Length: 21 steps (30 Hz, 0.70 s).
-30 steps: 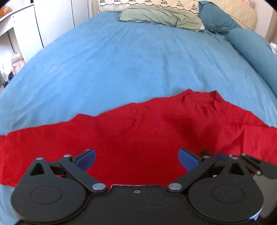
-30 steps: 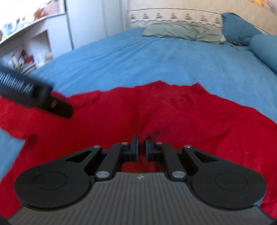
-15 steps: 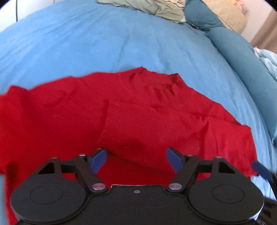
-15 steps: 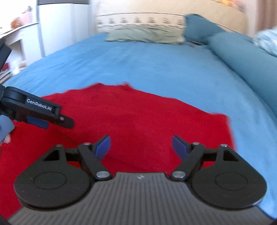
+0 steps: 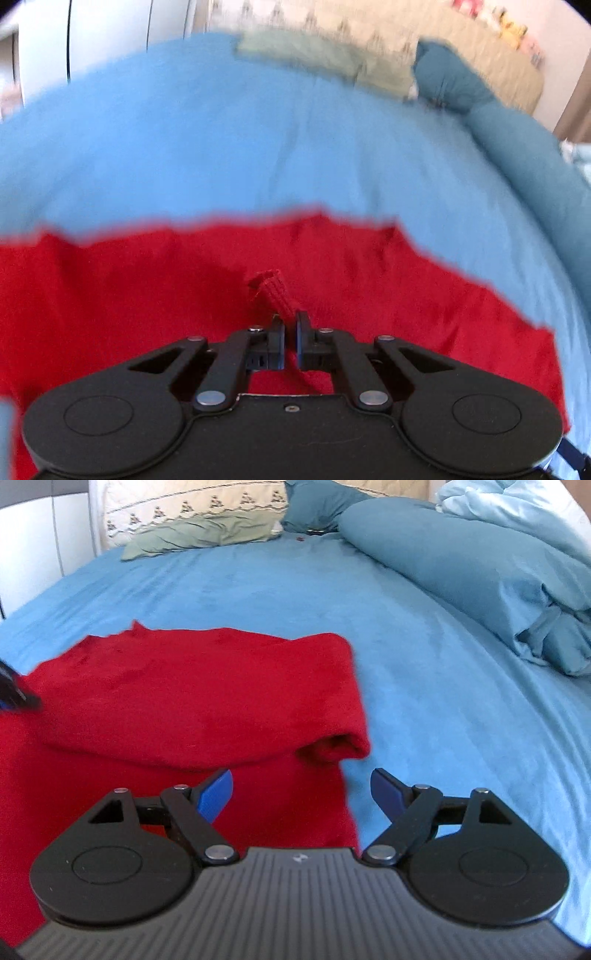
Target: Fold small clothes
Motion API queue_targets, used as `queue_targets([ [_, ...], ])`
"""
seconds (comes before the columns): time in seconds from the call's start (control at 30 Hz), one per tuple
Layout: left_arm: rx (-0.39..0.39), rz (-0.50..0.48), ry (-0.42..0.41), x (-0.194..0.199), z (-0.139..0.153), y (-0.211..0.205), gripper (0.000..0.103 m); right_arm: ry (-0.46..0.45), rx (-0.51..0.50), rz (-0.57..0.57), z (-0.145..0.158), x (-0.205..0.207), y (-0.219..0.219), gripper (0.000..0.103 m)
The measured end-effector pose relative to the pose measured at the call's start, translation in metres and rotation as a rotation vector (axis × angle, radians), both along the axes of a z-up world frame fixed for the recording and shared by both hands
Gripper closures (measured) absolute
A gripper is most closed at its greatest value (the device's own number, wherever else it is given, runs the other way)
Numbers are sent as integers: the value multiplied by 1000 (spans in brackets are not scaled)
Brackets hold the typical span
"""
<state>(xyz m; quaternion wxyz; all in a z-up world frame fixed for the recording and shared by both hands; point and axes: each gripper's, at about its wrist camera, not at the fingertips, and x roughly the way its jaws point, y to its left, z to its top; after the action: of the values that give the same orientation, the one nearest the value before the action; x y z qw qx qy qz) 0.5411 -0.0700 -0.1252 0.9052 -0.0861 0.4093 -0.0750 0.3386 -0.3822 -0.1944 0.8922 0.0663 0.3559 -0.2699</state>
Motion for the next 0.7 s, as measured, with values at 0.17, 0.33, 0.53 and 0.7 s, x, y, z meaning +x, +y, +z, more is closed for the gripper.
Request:
queue_targets([
  [0.17, 62, 109, -156, -12, 43, 37, 97, 13, -26, -12, -11, 29, -17, 6],
  [0.33, 114, 131, -91, -27, 13, 61, 97, 29, -40, -60, -12, 33, -31, 7],
  [0.53, 101, 139, -34, -50, -21, 73, 97, 20, -5, -90, -13, 8, -55, 5],
  [0.7, 139, 121, 8, -63, -35, 75, 82, 46, -54, -14, -11, 8, -54, 4],
])
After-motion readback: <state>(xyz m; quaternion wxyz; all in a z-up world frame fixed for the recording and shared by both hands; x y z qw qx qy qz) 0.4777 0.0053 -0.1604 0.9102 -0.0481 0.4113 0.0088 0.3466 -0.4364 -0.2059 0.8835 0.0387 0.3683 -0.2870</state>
